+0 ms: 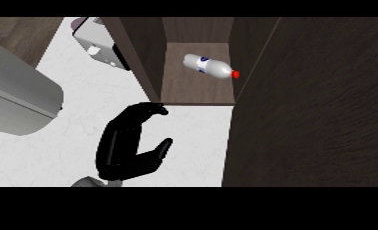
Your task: Pick up the bottled water, place it into the cabinet and close the cabinet
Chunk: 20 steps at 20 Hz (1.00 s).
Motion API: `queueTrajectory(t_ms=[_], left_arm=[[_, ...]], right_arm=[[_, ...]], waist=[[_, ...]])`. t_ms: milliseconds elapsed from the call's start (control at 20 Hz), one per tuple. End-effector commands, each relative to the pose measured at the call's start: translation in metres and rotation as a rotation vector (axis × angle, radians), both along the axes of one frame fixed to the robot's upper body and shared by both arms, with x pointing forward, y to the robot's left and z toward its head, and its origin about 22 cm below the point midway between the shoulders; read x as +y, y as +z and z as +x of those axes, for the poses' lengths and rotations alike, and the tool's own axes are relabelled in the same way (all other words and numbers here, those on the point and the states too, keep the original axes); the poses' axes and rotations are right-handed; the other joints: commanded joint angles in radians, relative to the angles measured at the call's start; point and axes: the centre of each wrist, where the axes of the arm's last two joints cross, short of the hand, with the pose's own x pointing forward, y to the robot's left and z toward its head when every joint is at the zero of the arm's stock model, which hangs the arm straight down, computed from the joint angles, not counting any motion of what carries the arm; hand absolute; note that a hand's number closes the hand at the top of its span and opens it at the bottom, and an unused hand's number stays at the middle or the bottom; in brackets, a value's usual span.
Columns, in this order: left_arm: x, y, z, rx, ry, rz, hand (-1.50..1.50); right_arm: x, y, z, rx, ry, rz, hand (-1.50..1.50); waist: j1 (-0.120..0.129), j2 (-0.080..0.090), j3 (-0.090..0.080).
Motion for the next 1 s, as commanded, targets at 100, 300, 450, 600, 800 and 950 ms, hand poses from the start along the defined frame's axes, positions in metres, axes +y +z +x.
queueTrajectory(t_ms=[100, 300, 450, 600, 800, 950], left_arm=[[0.04, 0.006, -0.032, -0.002, 0.071, -0.025, -1.5], [0.066, 0.013, -0.041, 0.024, 0.092, -0.05, -1.5], [0.072, 0.016, -0.047, 0.019, 0.113, -0.09, -1.5], [0.089, 0.018, -0.059, 0.03, 0.108, -0.086, -1.5], [0.106, 0.02, -0.061, 0.044, 0.107, -0.077, -1.5], [0.117, 0.026, -0.069, 0.033, 0.113, -0.092, -1.5]], right_arm=[[0.013, 0.046, -0.002, -0.137, 0.103, -0.098, 1.5], [0.019, 0.049, -0.006, -0.086, 0.218, -0.101, 1.5], [0.027, 0.048, -0.003, -0.084, 0.331, -0.115, 1.5], [0.036, 0.051, 0.0, -0.129, 0.354, -0.077, 1.5], [0.038, 0.052, 0.004, -0.142, 0.43, -0.143, 1.5], [0.044, 0.049, 0.001, -0.091, 0.433, -0.077, 1.5]], waist=[[0.004, -0.002, -0.002], [-0.001, -0.002, -0.002], [0.005, -0.006, -0.005], [0.031, -0.006, -0.008], [0.03, -0.007, -0.012], [0.051, -0.006, -0.014]])
